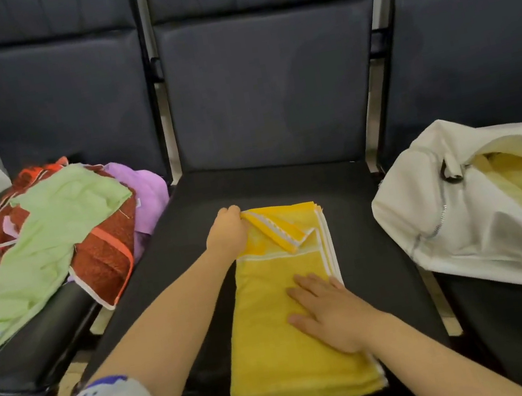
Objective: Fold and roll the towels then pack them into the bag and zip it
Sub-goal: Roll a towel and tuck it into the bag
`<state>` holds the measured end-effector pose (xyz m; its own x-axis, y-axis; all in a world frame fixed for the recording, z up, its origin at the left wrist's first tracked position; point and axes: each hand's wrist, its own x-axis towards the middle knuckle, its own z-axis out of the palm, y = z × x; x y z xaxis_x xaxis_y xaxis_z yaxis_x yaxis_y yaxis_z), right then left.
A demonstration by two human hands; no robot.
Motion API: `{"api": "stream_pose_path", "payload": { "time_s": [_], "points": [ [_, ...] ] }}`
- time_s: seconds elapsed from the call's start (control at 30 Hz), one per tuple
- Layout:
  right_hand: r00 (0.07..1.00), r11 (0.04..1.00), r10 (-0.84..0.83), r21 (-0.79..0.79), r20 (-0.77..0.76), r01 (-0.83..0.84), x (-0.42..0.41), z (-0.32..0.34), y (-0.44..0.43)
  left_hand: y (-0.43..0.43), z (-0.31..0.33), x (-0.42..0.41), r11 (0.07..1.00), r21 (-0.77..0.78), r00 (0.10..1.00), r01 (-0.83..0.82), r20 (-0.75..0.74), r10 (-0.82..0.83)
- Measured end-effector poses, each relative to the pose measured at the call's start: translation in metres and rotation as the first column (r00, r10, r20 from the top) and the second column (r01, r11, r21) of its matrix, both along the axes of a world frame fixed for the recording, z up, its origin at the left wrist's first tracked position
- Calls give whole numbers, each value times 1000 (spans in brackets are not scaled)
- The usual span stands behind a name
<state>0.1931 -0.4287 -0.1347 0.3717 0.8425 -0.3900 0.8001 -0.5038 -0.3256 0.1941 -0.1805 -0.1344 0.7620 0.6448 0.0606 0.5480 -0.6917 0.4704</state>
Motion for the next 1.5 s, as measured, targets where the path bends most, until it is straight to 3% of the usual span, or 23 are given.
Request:
{"api": "stream_pose_path", "payload": {
  "time_s": [0.13,0.23,0.3,0.4,0.5,0.6,0.67,0.73,0.83,0.93,1.0,1.1,1.17,1.2,1.23,1.27,1.3,1.33,1.37,1.4,1.43,1.47,1.5],
  "points": [
    [1000,1000,11,6,-10,-11,1,-3,-1,8,-17,13,983,-136,975,-126,167,148],
    [1000,1000,13,9,-17,-13,1,-3,-1,15,-11,17,927,-371,944,-60,281,174],
    [999,1000,13,17,-32,-12,1,-4,-1,22,2,20,854,-520,946,21,288,152],
    [999,1000,11,29,-30,-10,2,-6,0,34,18,28,783,-620,954,-47,205,220],
    [999,1000,9,29,-35,-8,2,-5,1,40,20,38,944,-324,997,-54,30,67],
    [998,1000,0,21,-56,1,1,-2,0,34,15,42,999,-40,999,24,-45,-26],
    [998,1000,-2,23,-56,4,1,-2,0,27,13,36,980,137,989,143,25,-147],
    [999,1000,-3,23,-52,4,1,-3,1,19,13,26,926,157,937,343,19,-350],
    [999,1000,-1,24,-47,2,2,-5,1,10,14,19,767,204,788,609,-269,-554],
    [999,1000,-3,26,-49,5,2,-6,1,3,17,28,672,381,756,635,-485,-439],
    [999,1000,-5,28,-50,6,2,-6,0,-4,19,33,746,436,840,504,-449,-305],
    [998,1000,-6,28,-56,8,2,-5,0,-15,17,40,952,218,925,216,-357,-128],
    [998,1000,-5,26,-55,6,2,-5,0,-21,23,43,967,-253,977,31,-198,-83],
    [999,1000,-6,25,-53,7,3,-5,0,-24,28,44,811,-584,999,12,-35,-40],
    [999,1000,-6,25,-51,8,2,-4,0,-27,33,43,552,-829,989,87,136,49],
    [999,1000,-6,26,-50,7,2,-5,0,-28,35,44,318,-925,955,210,264,137],
    [999,1000,-5,26,-49,6,2,-4,1,-28,36,45,221,-929,927,297,336,167],
    [999,1000,-3,24,-49,4,2,-4,1,-30,37,44,239,-909,915,342,380,134],
    [999,1000,0,20,-49,1,2,-4,1,-33,33,43,363,-856,909,368,414,55],
    [999,1000,1,16,-51,0,2,-3,1,-35,27,40,580,-717,895,386,442,-50],
    [999,1000,1,13,-52,0,2,-3,1,-36,19,36,797,-463,874,388,460,-158],
    [999,1000,1,10,-51,0,2,-2,1,-36,8,31,905,-161,844,394,454,-286],
    [999,1000,1,8,-49,0,2,-2,1,-37,-4,26,894,89,827,440,347,-442]
  ]
}}
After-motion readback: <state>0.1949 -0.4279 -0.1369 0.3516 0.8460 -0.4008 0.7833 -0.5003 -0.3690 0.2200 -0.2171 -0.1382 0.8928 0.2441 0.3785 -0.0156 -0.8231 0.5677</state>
